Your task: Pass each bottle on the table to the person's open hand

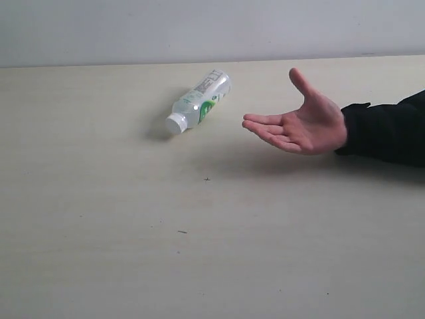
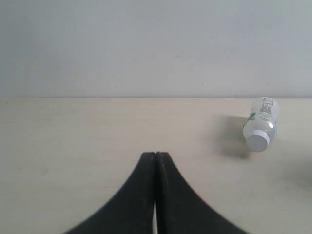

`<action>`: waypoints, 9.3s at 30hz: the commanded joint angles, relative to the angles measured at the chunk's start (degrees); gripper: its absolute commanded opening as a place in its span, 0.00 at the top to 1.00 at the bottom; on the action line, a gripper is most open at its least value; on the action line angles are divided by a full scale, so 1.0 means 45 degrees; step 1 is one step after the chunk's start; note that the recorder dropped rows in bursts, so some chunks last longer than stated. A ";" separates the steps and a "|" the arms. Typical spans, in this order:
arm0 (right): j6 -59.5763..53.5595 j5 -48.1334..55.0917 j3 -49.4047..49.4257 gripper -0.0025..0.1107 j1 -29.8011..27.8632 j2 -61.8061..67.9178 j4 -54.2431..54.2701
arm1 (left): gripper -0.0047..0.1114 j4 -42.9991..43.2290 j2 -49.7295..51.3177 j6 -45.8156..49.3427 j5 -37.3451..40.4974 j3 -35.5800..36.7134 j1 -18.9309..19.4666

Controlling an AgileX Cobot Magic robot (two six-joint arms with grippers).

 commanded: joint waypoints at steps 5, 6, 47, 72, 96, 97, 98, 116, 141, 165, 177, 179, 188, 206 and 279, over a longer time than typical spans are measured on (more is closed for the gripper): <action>-0.0044 -0.0523 0.0051 0.98 -0.0063 0.2225 -0.0442 | 0.96 0.0035 -0.0081 -0.0002 -0.0032 0.0044 0.0000; -0.0044 -0.0551 -0.0028 0.98 -0.0063 0.2687 -0.0442 | 0.96 0.0035 -0.0081 -0.0002 -0.0032 0.0044 0.0000; 0.2395 -0.0883 -0.9105 0.98 -0.0063 1.6986 -0.0823 | 0.96 0.0035 -0.0081 -0.0002 -0.0032 0.0044 0.0000; 0.4846 -0.0330 -1.5679 0.40 0.0159 2.5739 0.0472 | 0.96 0.0035 -0.0081 -0.0002 -0.0032 0.0044 0.0000; 0.8194 -0.0478 -1.8332 0.39 0.0740 2.9128 0.0373 | 0.96 0.0035 -0.0081 -0.0002 -0.0032 0.0044 0.0000; 0.8194 -0.0478 -1.8332 0.39 0.0740 2.9128 0.0373 | 0.96 0.0035 -0.0081 -0.0002 -0.0032 0.0044 0.0000; 0.8194 -0.0431 -1.8332 0.39 0.0740 2.9128 0.0373 | 0.96 0.0035 -0.0081 -0.0002 -0.0032 0.0044 0.0000; -0.6142 0.4456 -2.1397 0.38 0.1426 2.7924 -0.5892 | 0.96 0.0035 -0.0081 -0.0002 -0.0032 0.0044 0.0000; -0.4910 0.5320 -2.1372 0.54 0.2725 2.9558 -1.1566 | 0.96 0.0035 -0.0081 -0.0002 -0.0032 0.0044 0.0000; 0.7315 0.7420 -2.1372 0.98 0.1345 2.7682 -0.6201 | 0.96 0.0035 -0.0081 -0.0002 -0.0032 0.0044 0.0000; 1.1634 0.5523 -2.1372 0.98 0.3750 2.7400 -0.8428 | 0.96 0.0035 -0.0081 -0.0002 -0.0032 0.0044 0.0000; 1.2947 0.5277 -2.1372 0.98 0.4347 2.7400 -0.9558 | 0.96 0.0035 -0.0081 -0.0002 -0.0032 0.0044 0.0000; 1.5157 0.6496 -2.1344 0.98 0.4949 2.8559 -1.0450 | 0.96 0.0035 -0.0081 -0.0002 -0.0032 0.0044 0.0000; 1.8152 0.3978 -2.1367 0.33 0.3554 2.9652 -0.8212 | 0.96 0.0035 -0.0081 -0.0002 -0.0032 0.0044 0.0000; 1.6276 0.3235 -2.1367 0.98 0.3117 3.0053 -0.8766 | 0.96 0.0035 -0.0081 -0.0002 -0.0032 0.0044 0.0000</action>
